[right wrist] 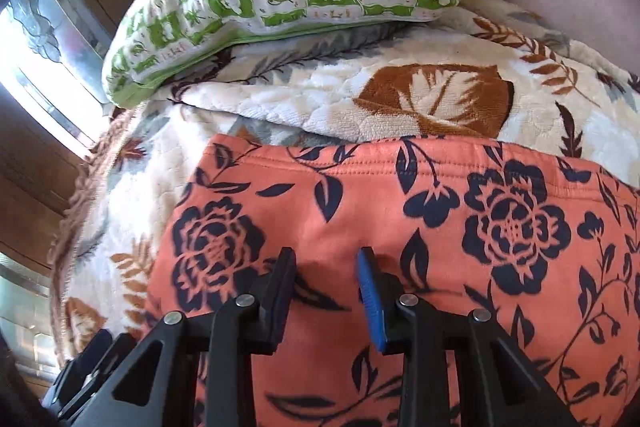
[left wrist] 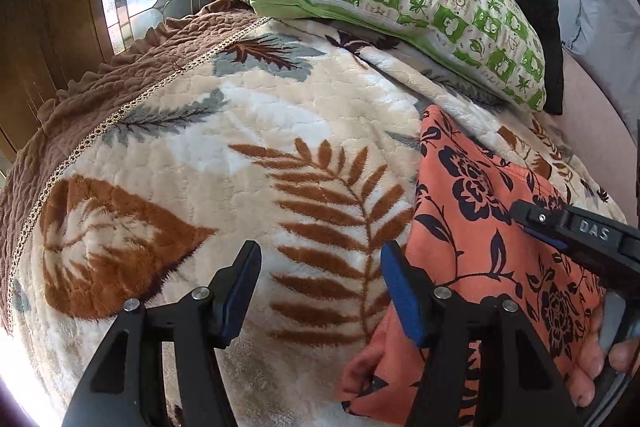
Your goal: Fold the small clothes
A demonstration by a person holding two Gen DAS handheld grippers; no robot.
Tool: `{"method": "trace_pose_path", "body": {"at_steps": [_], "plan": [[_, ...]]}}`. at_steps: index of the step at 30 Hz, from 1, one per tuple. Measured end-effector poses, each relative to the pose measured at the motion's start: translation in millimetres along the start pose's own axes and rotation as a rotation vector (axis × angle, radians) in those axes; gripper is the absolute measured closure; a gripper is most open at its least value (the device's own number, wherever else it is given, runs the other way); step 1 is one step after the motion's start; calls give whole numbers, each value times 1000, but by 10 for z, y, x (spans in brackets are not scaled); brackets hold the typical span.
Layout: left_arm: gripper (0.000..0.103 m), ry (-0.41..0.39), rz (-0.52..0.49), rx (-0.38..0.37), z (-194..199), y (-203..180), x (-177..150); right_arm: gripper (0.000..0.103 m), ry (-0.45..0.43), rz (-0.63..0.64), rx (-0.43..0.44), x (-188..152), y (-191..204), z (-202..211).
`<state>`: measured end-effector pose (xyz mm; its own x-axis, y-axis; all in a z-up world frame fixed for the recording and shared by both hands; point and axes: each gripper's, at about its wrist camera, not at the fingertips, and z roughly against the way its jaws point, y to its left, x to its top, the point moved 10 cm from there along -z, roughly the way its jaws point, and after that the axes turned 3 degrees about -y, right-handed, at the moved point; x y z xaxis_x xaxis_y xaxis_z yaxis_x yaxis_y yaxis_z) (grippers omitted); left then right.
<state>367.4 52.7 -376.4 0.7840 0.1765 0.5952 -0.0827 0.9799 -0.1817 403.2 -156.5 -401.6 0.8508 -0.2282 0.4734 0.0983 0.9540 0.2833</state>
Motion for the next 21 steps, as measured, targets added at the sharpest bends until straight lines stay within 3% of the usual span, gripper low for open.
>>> {"method": "trace_pose_path", "body": {"at_steps": [3, 6, 8, 10, 12, 15, 17, 18, 19, 21], "plan": [[39, -37, -40, -36, 109, -159, 14, 68, -22, 14, 57, -187, 39, 325], [37, 5, -182, -53, 56, -438, -147, 68, 94, 2, 48, -683, -126, 343], [37, 32, -280, -32, 2, -573, -277, 68, 49, -3, 58, -845, -215, 542], [37, -12, -324, 8, 55, -610, -287, 68, 29, -36, 58, -986, -354, 823], [37, -67, -370, 30, 150, -657, -270, 67, -38, -87, 69, -1081, -570, 1147], [37, -86, -408, -1, 229, -764, -360, 67, -130, -159, -62, -1196, -1191, 1485], [37, -98, -445, 22, 242, -828, -428, 67, -54, -219, -157, -1409, -1677, 1431], [37, -119, -464, 40, 266, -854, -430, 67, 0, -246, -129, -1537, -1806, 1374], [37, -136, -479, 44, 302, -885, -433, 67, -27, -262, -75, -1547, -1831, 1435], [37, -142, -478, 6, 377, -959, -458, 67, -38, -265, -73, -1570, -1835, 1587]]}}
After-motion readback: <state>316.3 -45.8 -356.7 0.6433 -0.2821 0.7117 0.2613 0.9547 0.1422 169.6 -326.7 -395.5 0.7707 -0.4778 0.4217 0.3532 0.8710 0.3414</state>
